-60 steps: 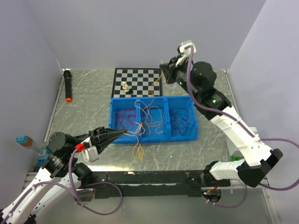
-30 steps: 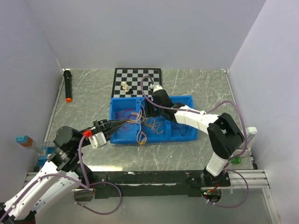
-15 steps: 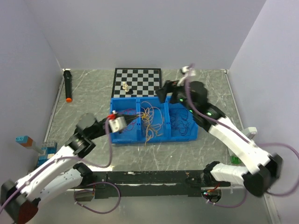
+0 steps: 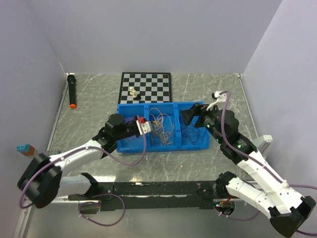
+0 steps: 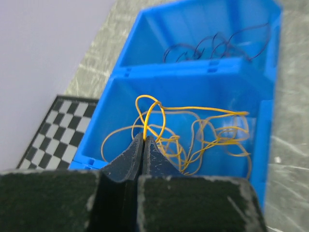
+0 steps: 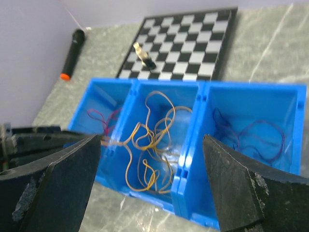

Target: Untangle the cables

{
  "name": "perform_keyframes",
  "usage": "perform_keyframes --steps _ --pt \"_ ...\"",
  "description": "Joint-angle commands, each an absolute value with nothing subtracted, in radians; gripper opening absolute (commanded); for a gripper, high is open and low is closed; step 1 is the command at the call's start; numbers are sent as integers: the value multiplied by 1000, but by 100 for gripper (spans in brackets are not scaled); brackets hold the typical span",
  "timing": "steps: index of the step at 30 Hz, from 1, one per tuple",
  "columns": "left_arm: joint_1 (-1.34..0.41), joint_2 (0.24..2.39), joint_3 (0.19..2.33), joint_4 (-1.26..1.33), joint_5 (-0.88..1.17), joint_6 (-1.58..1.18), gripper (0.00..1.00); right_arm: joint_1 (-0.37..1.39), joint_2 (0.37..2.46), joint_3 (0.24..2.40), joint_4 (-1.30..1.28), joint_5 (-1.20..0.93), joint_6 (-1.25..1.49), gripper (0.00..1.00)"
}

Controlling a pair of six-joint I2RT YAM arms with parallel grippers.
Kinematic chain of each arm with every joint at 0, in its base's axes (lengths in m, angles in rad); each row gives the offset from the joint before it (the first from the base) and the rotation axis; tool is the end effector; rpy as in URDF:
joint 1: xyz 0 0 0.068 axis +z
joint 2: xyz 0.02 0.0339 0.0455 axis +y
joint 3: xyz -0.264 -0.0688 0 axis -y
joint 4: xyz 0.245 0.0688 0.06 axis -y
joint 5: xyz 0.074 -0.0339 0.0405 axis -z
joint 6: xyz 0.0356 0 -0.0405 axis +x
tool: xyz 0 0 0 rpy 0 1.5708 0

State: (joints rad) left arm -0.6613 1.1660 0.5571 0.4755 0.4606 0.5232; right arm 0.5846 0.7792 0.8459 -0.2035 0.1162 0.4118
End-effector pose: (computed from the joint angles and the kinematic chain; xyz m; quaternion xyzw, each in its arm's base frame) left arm 0.1925 -0.1699 0.2512 0.5338 0.5241 -0.2156 0.6276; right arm 0.1532 0.0964 0.3603 -0.0269 0.7530 0.2750 0.5972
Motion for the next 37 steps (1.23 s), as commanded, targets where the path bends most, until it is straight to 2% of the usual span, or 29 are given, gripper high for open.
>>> perform_keyframes --steps 1,2,4,9,12,14,16,18,20,24,28,30,33,35,37 --pt "-658 1262 635 528 367 572 1 580 756 808 -195 130 454 92" --pt "-658 1288 649 497 350 590 2 580 756 799 -192 127 460 92" --pt "-660 1336 688 413 304 603 18 580 755 787 -189 124 474 92" --pt "-658 1403 877 174 256 566 37 580 753 784 -193 115 476 93" --pt "-660 1451 1067 -73 262 487 56 580 749 801 -215 117 462 93" --pt "-658 1465 1191 -211 253 408 62 580 742 808 -229 109 451 94" --pt "-655 1500 1344 -404 287 370 78 580 753 836 -261 104 434 96" --pt "-650 1561 1544 -628 293 332 88 580 765 868 -297 88 419 98" --pt "-644 1626 1722 -849 259 258 93 580 775 896 -328 71 400 100" --pt "-611 1686 1910 -1046 178 147 96 580 793 940 -391 78 391 100" --pt "-511 1487 1667 -875 206 97 98 580 778 948 -425 95 387 100" --pt "-494 1395 1551 -781 138 109 98 580 770 951 -451 118 390 100" --pt "-454 1309 1456 -713 45 69 96 578 746 934 -468 149 400 100" --pt "-390 1279 1418 -686 52 52 95 578 738 924 -469 153 408 100" --pt "-300 1253 1381 -657 121 43 98 577 739 919 -477 169 420 100"
